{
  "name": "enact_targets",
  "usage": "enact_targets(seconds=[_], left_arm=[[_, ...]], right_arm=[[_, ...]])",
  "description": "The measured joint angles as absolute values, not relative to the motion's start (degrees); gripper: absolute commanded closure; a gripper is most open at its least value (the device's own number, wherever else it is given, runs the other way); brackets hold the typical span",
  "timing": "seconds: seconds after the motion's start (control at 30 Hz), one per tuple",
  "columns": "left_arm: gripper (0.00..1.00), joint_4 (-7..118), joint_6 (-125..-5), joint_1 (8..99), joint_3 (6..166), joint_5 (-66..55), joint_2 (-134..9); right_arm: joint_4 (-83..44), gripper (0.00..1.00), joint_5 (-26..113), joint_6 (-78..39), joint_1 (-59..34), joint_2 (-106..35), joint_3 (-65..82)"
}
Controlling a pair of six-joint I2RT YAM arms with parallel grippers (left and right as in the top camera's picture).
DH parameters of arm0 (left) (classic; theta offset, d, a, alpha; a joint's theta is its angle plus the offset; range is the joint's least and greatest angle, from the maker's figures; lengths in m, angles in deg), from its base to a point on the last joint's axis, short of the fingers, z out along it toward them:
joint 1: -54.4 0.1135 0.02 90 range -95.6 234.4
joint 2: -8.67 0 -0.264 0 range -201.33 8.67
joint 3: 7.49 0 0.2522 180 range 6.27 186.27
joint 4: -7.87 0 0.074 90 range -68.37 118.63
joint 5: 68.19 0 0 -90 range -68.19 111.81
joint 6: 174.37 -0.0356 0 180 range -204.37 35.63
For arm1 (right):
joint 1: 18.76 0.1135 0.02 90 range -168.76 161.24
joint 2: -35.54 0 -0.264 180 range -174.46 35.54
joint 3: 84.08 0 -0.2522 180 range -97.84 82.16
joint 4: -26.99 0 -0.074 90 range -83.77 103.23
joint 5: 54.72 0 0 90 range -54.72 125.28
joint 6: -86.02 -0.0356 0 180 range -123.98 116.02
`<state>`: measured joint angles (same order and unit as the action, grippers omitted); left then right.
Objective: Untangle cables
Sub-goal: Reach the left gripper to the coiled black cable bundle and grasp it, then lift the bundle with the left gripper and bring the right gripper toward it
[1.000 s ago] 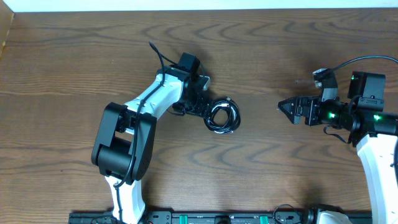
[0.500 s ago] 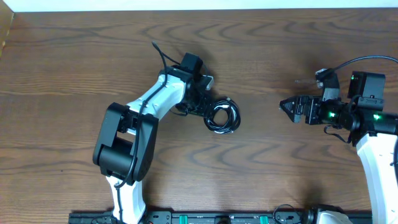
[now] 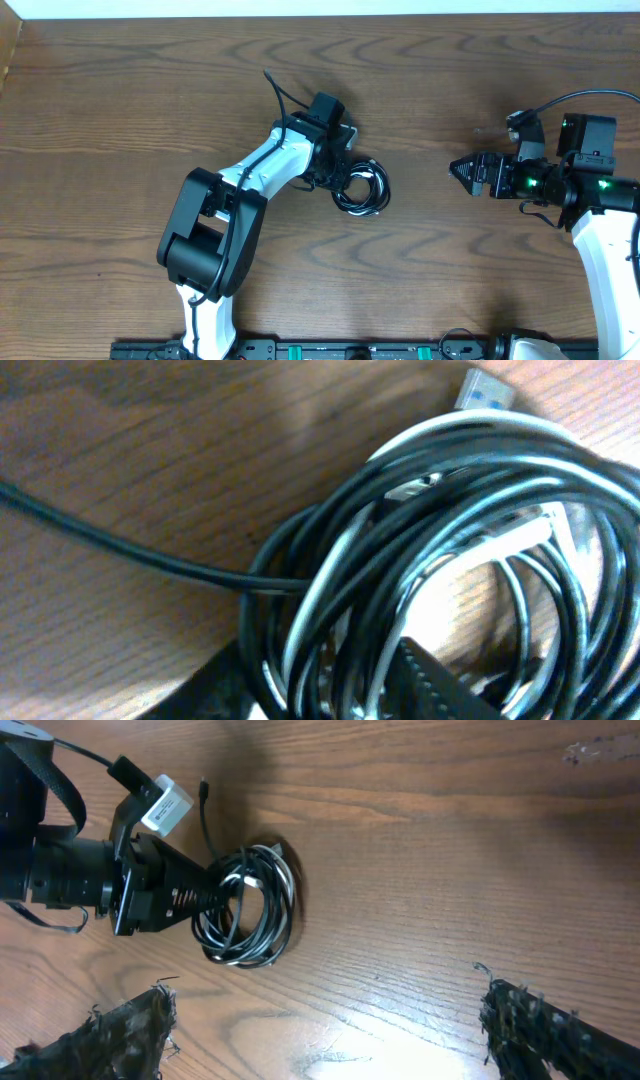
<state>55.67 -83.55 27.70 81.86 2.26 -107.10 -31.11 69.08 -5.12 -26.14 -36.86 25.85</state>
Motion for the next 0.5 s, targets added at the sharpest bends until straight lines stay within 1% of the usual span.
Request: enact_targets(seconds=[0.03,0.07,0.1,0.33,0.5], left_arm=[[0.81,55.6,-83.3,27.7,81.8,2.3,-107.1],[0.91,55.6,-83.0,27.7,81.8,2.4,-107.2],[0.93,55.6,-82.8,27.7,81.8,2.3,-107.2],[0.93,57.9,-82.9,27.7,82.9,2.0,-107.1],[0.93,58.1,-82.9,27.7,84.8,-2.0,-103.9]], right_arm=[[-31.1,0.04,69.1,-5.2,-26.1,-36.9,25.8],[-31.1,0.04,69.1,-5.3,-26.1,-36.9,25.8],[-31.1,0.05,69.1,-5.3,-26.1,-36.9,25.8],[-29.6,0.06,69.1,-7.1,-26.1,-36.9,25.8],[-25.2,0.09,69.6,-9.6,-24.4,-36.9,25.8]])
